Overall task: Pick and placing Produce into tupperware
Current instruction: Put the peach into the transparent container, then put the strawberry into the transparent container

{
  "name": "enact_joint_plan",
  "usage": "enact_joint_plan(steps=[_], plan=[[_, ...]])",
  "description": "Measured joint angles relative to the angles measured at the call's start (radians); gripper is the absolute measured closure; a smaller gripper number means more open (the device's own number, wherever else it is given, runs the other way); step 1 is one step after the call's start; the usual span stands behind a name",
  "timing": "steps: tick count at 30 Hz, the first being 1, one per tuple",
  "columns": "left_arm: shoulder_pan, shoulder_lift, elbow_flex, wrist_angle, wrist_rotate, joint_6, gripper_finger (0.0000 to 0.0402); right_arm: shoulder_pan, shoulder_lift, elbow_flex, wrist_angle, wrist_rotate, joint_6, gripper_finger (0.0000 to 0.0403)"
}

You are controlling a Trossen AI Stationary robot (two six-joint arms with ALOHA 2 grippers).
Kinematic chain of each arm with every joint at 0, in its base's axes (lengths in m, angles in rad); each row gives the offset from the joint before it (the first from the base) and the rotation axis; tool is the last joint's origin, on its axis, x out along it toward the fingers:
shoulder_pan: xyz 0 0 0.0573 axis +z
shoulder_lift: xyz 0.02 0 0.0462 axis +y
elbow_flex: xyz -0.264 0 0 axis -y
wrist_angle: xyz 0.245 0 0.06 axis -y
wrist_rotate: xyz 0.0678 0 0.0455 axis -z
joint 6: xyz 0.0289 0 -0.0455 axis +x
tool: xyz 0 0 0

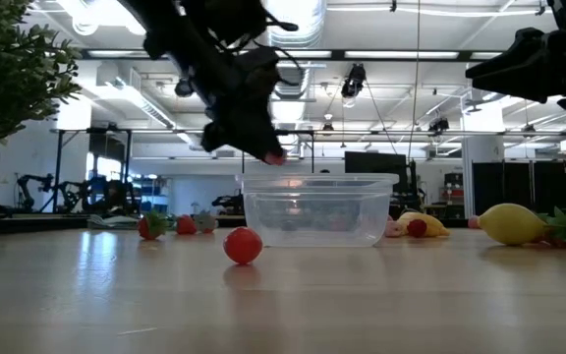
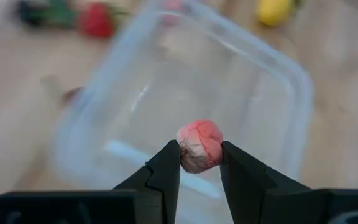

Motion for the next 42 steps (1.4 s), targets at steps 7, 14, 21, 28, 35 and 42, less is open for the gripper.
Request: enact_joint_plan(steps=[7,14,21,28,35,42], plan=[[-0.004,0.136,0.163,-0.093,0.065,-0.039,0.027,0.0,0.0,0.0,0.0,0.001,0.0,0.017],[-0.004,0.167,0.276,-0.361,0.031,-0.212,0.0158,0.0,0.0,0.0,0.0,0.001,0.0,0.017],[-0.02,0.087,0.329,-0.769,0.003,-0.112,0.0103,0.0,0.0,0.0,0.001,0.001,0.0,0.017],[-0.081,-0.066,0.223,-0.829,-0.194,0.232,0.0103,0.0,0.0,0.0,0.0,0.001,0.0,0.017],[-0.048,-0.128,-0.005,-0.719,-0.227,0.264,0.0103,0.0,0.0,0.0,0.0,0.001,0.0,0.017],[-0.033,-0.132,-0.171,-0.539,-0.244,0.34,0.0103,0.0,0.0,0.0,0.0,0.001,0.0,0.017]])
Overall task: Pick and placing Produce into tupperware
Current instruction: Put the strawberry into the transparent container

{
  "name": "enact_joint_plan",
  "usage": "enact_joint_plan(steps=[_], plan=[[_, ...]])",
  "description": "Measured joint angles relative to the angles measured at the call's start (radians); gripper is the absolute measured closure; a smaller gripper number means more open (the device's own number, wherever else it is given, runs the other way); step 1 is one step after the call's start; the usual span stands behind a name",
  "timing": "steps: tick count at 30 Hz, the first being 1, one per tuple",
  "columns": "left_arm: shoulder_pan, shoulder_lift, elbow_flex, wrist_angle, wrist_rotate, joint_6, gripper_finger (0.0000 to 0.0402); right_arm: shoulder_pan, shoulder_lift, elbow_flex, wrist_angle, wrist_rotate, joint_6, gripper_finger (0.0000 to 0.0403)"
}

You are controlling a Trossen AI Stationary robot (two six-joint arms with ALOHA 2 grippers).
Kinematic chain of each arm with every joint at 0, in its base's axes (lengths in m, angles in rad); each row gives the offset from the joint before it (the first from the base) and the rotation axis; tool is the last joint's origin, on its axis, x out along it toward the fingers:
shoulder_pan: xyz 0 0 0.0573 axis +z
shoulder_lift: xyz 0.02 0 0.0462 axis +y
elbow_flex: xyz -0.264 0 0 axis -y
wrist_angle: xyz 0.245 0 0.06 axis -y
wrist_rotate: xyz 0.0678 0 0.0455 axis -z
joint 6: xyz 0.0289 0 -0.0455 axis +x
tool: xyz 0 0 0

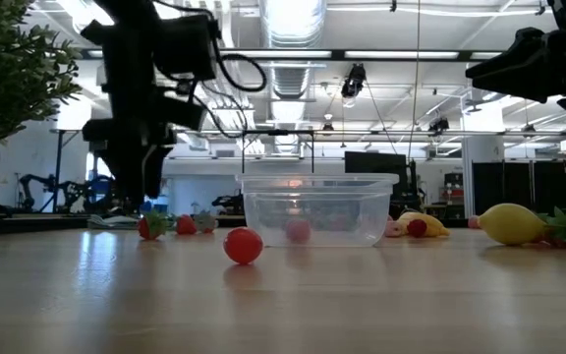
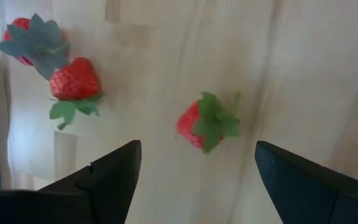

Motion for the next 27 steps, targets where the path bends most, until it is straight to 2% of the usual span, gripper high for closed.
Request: enact_joint_plan(steps=[13,17,27], plan=[[0.002,-0.043,-0.087,0.156,0.024,0.12,0.0103,0.0,0.0,0.0,0.0,0.0,0.0,0.017],[0.011,-0.037,-0.132,0.186,0.087,0.131,0.0103,0.0,0.0,0.0,0.0,0.0,0.0,0.017],[0.031,-0.034,-0.185,0.301,0.066,0.132,0.0103,0.0,0.001,0.0,0.0,0.0,0.0,0.017]])
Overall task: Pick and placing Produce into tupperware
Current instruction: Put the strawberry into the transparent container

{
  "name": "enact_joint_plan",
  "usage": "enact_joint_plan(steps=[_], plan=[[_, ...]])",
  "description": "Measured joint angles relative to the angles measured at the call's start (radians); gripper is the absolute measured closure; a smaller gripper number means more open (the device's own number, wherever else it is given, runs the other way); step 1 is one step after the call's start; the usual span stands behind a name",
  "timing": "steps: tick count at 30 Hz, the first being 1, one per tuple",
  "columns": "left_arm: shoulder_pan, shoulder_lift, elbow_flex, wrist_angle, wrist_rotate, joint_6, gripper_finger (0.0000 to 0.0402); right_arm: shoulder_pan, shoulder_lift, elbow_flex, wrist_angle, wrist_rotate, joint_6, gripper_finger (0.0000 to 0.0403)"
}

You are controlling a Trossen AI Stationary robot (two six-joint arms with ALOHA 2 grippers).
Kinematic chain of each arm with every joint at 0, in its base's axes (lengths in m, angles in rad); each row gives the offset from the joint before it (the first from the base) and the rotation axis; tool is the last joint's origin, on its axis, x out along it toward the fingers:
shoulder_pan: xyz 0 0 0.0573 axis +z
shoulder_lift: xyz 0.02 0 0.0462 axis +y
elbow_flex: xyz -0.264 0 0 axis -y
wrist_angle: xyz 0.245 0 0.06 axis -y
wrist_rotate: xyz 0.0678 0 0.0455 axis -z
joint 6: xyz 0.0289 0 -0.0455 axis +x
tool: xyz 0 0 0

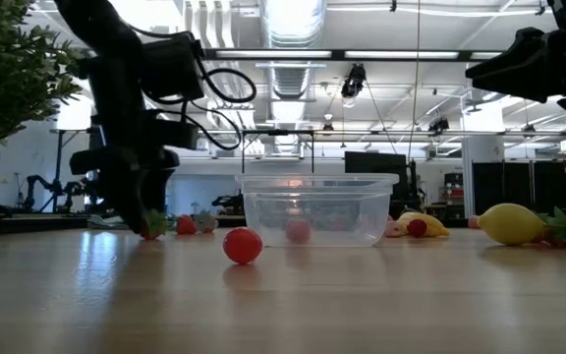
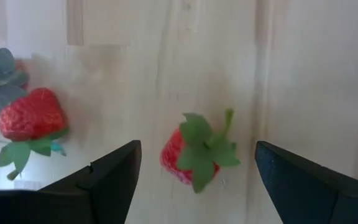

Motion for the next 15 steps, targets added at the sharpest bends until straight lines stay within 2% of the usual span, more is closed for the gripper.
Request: enact_joint_plan(steps=[7,15], plan=[[0.016,0.0,-0.027,0.008,0.002,0.0,0.0113,0.0,0.0,0.0,0.0,0.0,0.0,0.017],[0.025,0.0,-0.028,0.019,0.007,0.0,0.0195,0.0,0.0,0.0,0.0,0.0,0.0,0.017]])
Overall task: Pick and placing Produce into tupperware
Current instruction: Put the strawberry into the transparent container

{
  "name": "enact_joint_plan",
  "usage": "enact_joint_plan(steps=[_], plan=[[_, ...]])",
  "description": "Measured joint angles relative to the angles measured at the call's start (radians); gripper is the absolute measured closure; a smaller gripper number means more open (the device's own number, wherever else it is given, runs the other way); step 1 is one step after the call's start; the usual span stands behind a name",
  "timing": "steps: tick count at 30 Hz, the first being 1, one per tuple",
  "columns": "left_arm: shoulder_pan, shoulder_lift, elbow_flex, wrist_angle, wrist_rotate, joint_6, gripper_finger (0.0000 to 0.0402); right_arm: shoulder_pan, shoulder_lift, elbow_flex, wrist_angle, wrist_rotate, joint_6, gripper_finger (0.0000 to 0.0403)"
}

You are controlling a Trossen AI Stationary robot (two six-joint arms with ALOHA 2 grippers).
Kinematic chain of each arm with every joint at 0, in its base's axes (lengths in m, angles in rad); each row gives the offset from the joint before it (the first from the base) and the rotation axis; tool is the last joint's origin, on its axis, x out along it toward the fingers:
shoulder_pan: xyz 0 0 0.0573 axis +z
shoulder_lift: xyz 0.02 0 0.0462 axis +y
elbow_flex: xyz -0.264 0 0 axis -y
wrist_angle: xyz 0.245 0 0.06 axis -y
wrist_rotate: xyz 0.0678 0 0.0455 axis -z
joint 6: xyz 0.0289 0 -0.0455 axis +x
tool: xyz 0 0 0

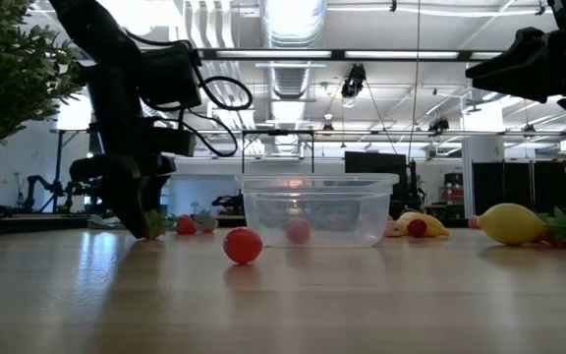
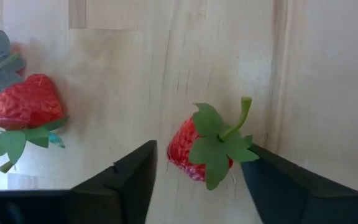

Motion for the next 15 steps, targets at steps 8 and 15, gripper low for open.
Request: enact_joint_plan(steps=[8,15], plan=[[0.0,0.0,0.0,0.012,0.0,0.001,0.0253,0.0,0.0,0.0,0.0,0.0,0.0,0.017],[0.0,-0.005,0.043,-0.012,0.002,-0.001,0.0268,0.0,0.0,0.0,0.0,0.0,0.0,0.017]])
